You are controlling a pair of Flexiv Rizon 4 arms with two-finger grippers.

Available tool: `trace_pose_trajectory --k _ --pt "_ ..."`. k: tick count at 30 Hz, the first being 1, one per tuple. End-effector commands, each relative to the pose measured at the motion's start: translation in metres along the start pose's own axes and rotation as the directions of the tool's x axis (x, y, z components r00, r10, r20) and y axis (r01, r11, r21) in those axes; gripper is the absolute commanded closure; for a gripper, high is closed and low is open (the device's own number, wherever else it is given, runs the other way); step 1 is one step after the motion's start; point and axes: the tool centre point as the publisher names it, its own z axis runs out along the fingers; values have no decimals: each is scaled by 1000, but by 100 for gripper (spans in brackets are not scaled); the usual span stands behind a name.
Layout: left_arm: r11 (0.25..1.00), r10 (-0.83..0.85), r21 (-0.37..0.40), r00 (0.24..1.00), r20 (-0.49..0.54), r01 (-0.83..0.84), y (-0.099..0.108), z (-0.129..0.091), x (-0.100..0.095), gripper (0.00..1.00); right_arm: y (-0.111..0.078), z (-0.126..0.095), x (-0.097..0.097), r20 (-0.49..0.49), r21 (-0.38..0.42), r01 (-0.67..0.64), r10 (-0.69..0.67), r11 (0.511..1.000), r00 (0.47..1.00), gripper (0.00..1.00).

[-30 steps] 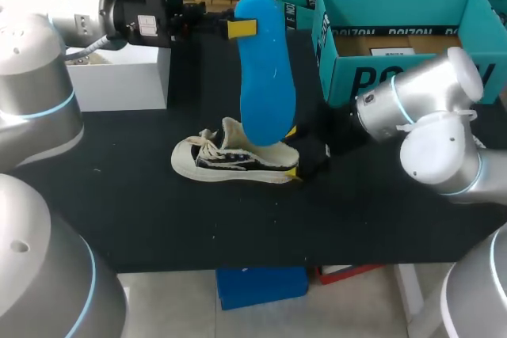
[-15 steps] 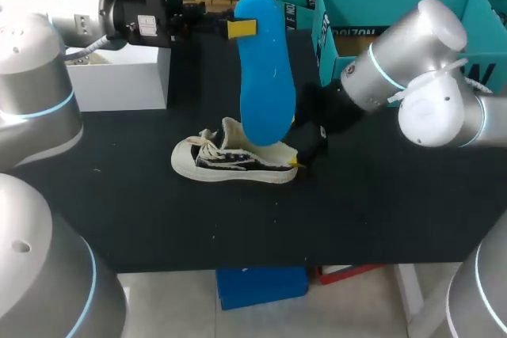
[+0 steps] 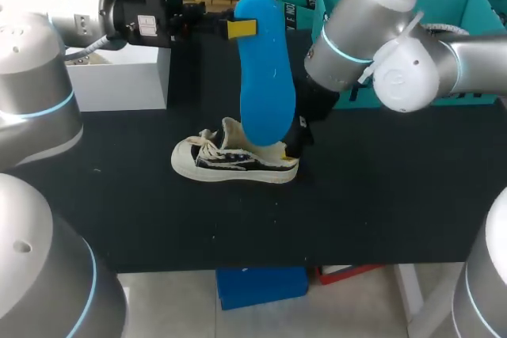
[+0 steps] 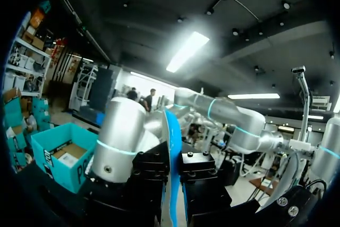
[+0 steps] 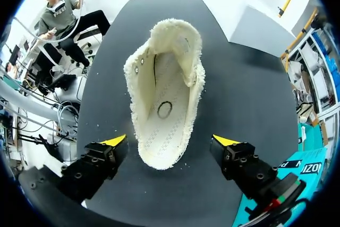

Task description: Take the shoe out of the shoebox, open the shoe tongue, remove and reinsert the insole, then place the shoe into the shoebox

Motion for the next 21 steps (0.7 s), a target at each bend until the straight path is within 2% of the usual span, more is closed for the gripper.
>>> trace_pose_trajectory --k 1,21 --pt "1000 2 2 1000 6 -2 1 2 1 100 6 -1 -2 -3 189 -1 2 982 1000 0" --pt "1000 2 2 1000 6 -2 1 2 1 100 13 3 -2 -3 172 -11 12 985 1000 0"
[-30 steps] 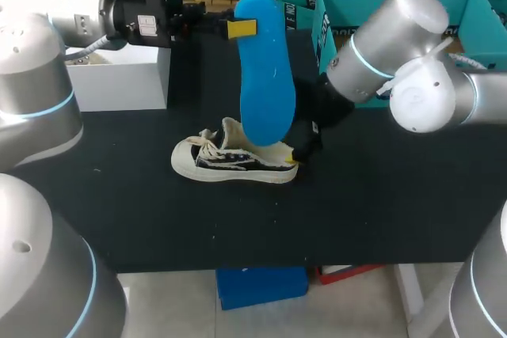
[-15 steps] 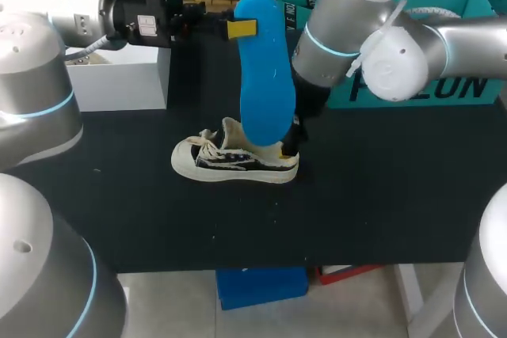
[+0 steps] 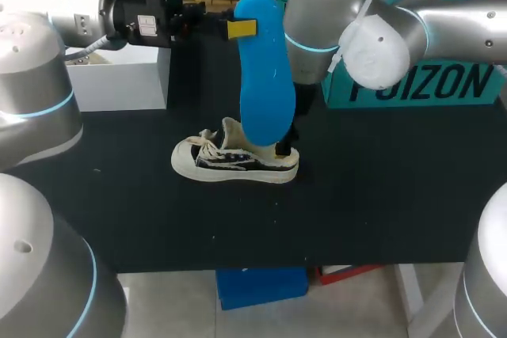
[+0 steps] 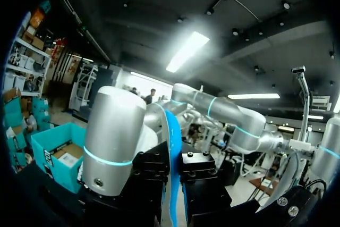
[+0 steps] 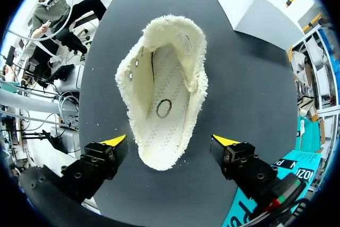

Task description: Take the shoe out of the shoebox, open the shoe tongue, remove and reinsert the insole, then place the shoe into the shoebox

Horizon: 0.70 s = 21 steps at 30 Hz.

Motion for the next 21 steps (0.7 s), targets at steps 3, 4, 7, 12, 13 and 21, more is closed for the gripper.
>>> trace_pose_trajectory --k 3,4,7,12,13,21 --pt "1000 2 2 1000 5 -2 1 2 1 100 2 2 -1 2 2 -2 2 1000 1000 0" --pt "1000 2 2 1000 5 -2 1 2 1 100 2 2 -1 2 2 -2 2 1000 1000 0" --pt "1000 2 2 1000 5 -2 1 2 1 100 -1 1 0 6 -6 -11 11 1000 1000 0" --pt "1000 2 2 1000 5 -2 1 2 1 100 -14 2 5 22 -76 -43 44 996 999 0" --pt "1000 2 2 1000 5 -2 1 2 1 100 -16 3 5 24 -91 -46 49 995 999 0" --pt "1000 2 2 1000 5 -2 1 2 1 100 -24 11 8 46 -283 -43 59 958 997 0"
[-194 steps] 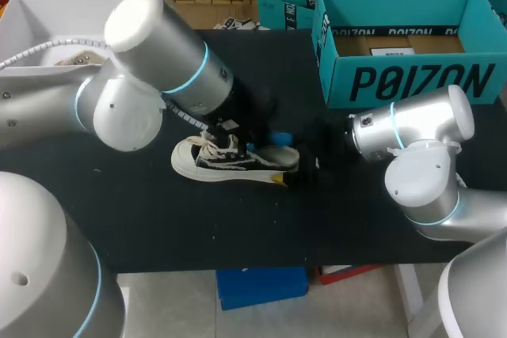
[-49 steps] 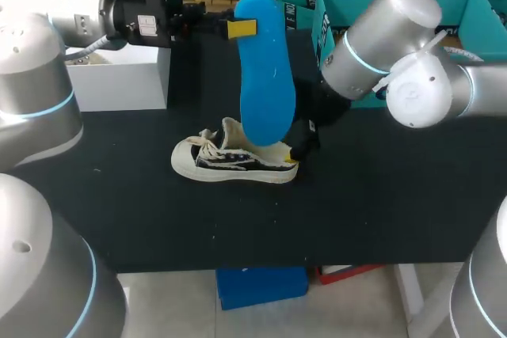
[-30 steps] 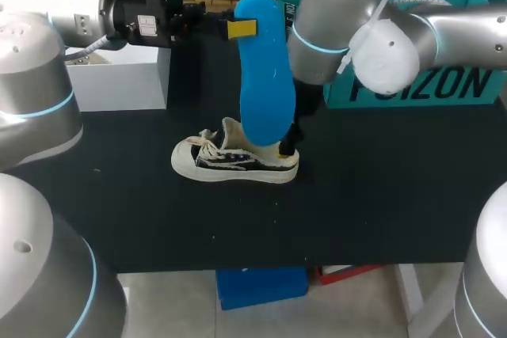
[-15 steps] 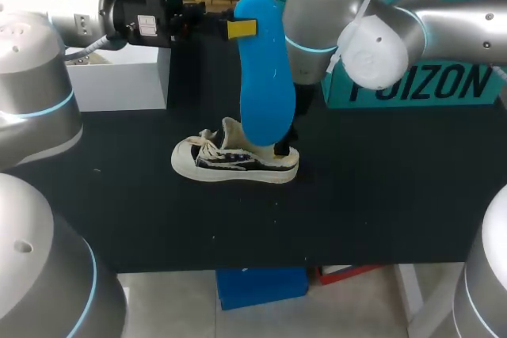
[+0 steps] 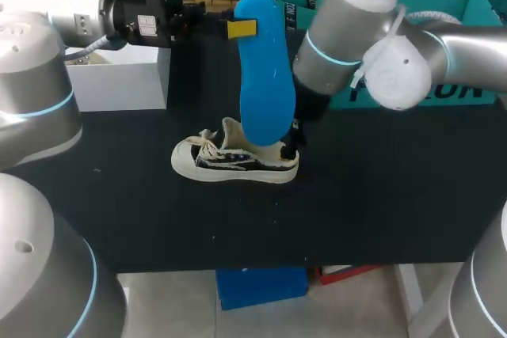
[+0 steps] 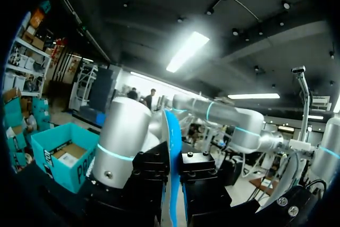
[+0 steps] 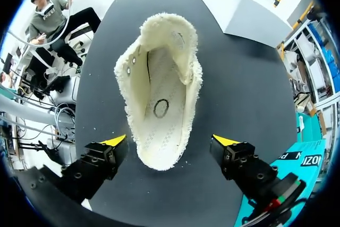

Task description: Take the shoe out of the shoebox, open the shoe tongue, remove and reinsert the insole, then place the shoe into the shoebox

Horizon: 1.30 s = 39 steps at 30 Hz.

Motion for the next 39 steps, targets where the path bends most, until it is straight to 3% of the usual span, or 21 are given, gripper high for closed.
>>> trace_pose_trajectory --k 1,13,23,39 --pt "1000 2 3 1000 5 -2 1 2 1 100 -14 5 6 12 -175 2 0 984 1000 0" --pt "1000 2 3 1000 5 -2 1 2 1 100 -27 20 4 14 -360 -10 16 933 1000 0" --pt "1000 2 3 1000 5 -2 1 2 1 100 -35 32 7 12 -424 -41 51 905 999 0" --pt "1000 2 3 1000 5 -2 1 2 1 100 -42 48 7 2 -444 -70 79 893 997 0"
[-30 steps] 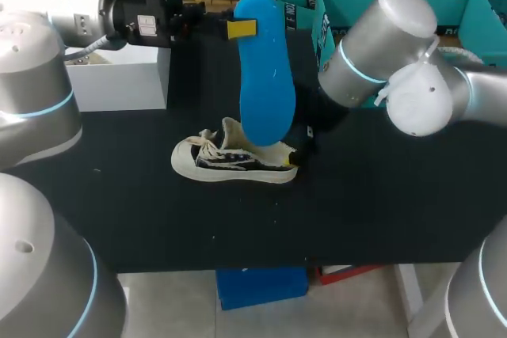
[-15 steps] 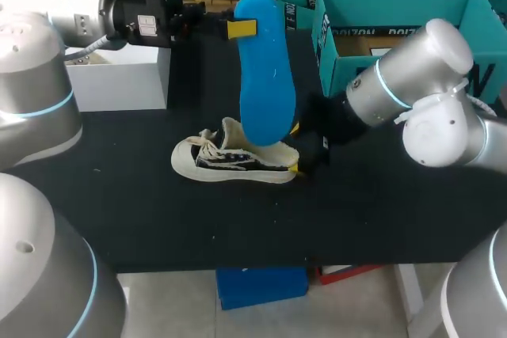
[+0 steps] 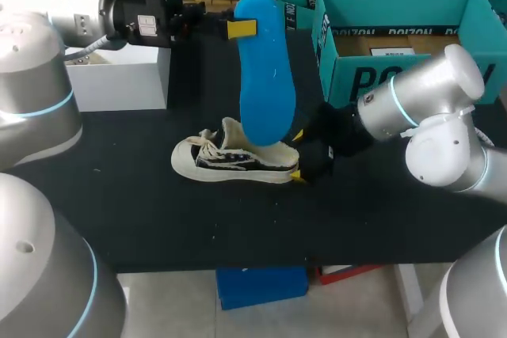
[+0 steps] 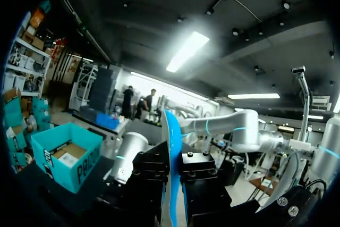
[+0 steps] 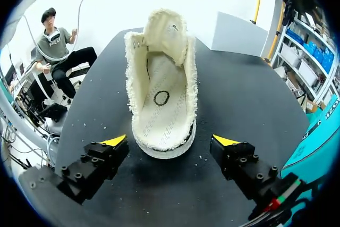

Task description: Take the shoe out of the shoebox, open the shoe tongue, remove and reinsert the insole, then place the shoe into the shoebox

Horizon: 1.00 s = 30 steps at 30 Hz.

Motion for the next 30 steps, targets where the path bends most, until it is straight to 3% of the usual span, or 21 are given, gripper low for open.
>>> trace_pose_trajectory --k 1,7,13,30 --pt "1000 2 3 1000 5 -2 1 2 1 100 -4 4 -1 1 -14 -2 2 1000 1000 0" --pt "1000 2 3 1000 5 -2 1 2 1 100 -4 4 -2 -2 -11 -3 2 1000 1000 0" --pt "1000 2 3 1000 5 -2 1 2 1 100 3 -8 -4 3 44 13 -13 999 1000 0" --pt "1000 2 3 1000 5 -2 1 2 1 100 27 -17 -17 -56 343 96 -81 934 995 0"
